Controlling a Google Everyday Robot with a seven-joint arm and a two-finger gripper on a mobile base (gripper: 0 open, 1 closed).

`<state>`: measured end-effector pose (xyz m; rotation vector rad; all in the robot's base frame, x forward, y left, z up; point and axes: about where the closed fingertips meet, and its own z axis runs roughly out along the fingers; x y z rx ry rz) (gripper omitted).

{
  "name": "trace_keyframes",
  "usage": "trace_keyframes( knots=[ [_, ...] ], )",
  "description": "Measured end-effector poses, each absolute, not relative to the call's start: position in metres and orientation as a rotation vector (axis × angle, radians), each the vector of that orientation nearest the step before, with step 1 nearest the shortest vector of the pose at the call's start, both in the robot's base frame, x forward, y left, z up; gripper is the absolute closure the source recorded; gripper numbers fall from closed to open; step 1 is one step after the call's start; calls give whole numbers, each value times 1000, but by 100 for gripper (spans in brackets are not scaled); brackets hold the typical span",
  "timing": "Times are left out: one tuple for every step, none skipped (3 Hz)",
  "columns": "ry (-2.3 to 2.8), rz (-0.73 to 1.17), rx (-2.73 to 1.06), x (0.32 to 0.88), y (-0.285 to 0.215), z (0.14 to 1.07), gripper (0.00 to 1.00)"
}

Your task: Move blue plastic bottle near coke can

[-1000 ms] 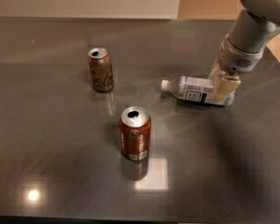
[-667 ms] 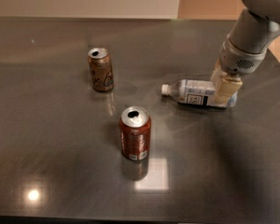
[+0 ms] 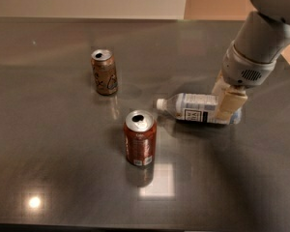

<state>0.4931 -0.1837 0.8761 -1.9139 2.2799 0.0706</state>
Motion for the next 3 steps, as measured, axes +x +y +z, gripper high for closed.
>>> trace_keyframes(
  knots=[
    [2263,140,-1922,470,-164,880,100],
    [2247,200,-1914,453,-149,882,100],
    [2228,246,-1918,440,-138,879,100]
  ],
)
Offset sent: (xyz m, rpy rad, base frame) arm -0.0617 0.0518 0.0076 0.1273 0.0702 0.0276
